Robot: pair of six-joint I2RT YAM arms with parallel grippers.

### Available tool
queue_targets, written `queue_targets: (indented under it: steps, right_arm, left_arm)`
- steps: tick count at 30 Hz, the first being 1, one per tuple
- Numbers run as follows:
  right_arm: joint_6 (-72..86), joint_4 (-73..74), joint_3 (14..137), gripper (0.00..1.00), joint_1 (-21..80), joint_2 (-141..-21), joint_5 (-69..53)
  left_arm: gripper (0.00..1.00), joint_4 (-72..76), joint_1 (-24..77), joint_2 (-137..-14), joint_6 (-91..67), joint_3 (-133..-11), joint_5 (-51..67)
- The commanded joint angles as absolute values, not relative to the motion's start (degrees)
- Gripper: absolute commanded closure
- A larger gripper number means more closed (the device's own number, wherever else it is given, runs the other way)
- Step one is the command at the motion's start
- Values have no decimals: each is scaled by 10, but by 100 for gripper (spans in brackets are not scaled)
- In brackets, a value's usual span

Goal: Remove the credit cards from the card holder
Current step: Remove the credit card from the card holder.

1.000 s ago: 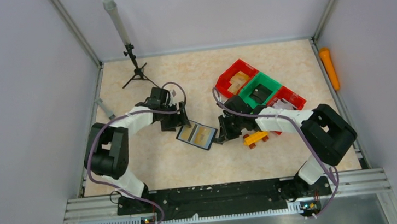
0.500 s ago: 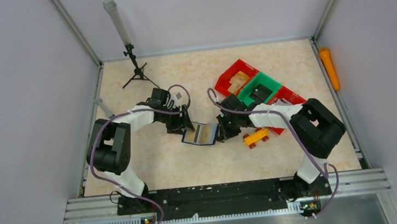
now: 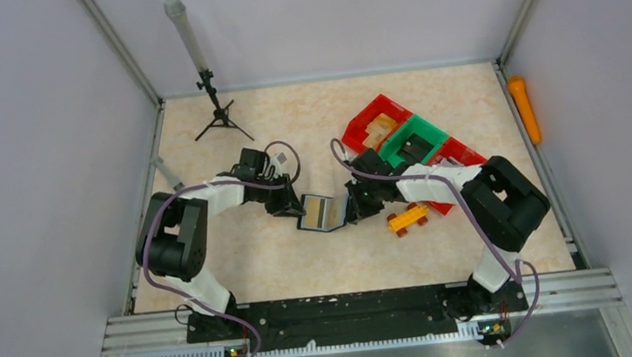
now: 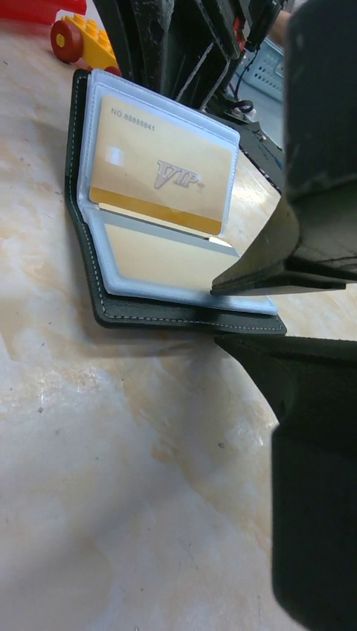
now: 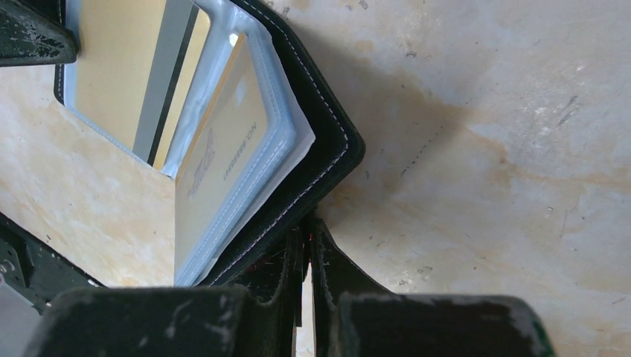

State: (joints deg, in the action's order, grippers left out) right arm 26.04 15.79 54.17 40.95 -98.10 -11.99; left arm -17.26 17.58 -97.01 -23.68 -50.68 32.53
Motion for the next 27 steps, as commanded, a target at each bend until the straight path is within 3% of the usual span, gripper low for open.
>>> queue_targets:
  steps: [1, 14, 21, 27]
  right_arm:
    - [249, 136, 545, 100, 402, -965, -108]
    - [246, 135, 543, 100, 401, -970, -113]
    - [247, 135, 542, 100, 400, -968, -113]
    - [246, 137, 543, 100, 399, -963, -114]
  left_arm:
    - [74, -88, 174, -939, -283, -484, 365]
    - [76, 3, 167, -909, -332, -449, 429]
    - [63, 5, 167, -917, -327, -444, 429]
    - [72, -79, 167, -938, -285, -470, 373]
